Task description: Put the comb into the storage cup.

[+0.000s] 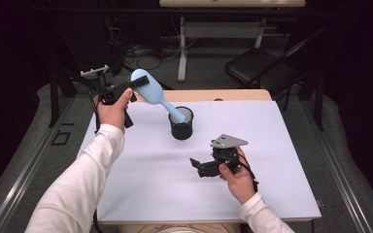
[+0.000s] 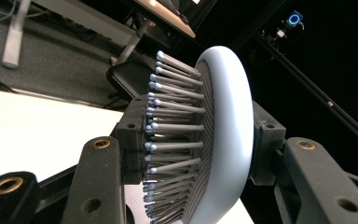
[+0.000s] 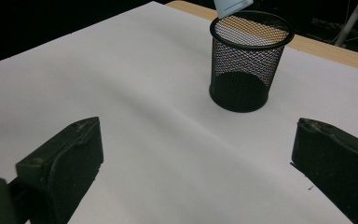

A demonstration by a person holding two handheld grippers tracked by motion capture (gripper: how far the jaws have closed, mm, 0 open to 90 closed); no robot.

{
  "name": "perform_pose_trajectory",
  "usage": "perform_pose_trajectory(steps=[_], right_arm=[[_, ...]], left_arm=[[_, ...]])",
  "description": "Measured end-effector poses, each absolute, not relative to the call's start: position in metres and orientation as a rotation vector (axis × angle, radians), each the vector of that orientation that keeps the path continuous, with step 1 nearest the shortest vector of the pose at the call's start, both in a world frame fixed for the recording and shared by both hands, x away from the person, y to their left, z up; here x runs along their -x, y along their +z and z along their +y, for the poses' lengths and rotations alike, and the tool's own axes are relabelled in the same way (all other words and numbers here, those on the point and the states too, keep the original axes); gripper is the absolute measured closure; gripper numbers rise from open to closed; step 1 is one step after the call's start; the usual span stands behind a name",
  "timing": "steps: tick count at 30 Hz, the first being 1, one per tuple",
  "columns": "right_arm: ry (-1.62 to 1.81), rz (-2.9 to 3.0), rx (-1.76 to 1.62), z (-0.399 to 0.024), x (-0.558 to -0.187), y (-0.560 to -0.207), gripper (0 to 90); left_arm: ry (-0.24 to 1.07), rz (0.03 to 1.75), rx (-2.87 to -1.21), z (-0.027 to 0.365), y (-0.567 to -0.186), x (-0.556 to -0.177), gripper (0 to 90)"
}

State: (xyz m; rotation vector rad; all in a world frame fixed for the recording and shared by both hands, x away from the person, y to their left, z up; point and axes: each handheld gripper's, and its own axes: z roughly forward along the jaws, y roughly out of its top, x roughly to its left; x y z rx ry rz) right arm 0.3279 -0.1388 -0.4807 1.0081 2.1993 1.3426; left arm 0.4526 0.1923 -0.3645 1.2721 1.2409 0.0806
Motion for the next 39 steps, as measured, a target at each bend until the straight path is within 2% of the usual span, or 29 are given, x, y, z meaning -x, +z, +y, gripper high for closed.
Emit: perform_pose_trajectory(steps=[39], right_arm=[[1.334, 2.203, -1.005, -0.139, -0.328, -0.482, 1.9]], left_arm=[[0.257, 1.179, -1.35, 0.168, -0.36, -0.456, 51.2]])
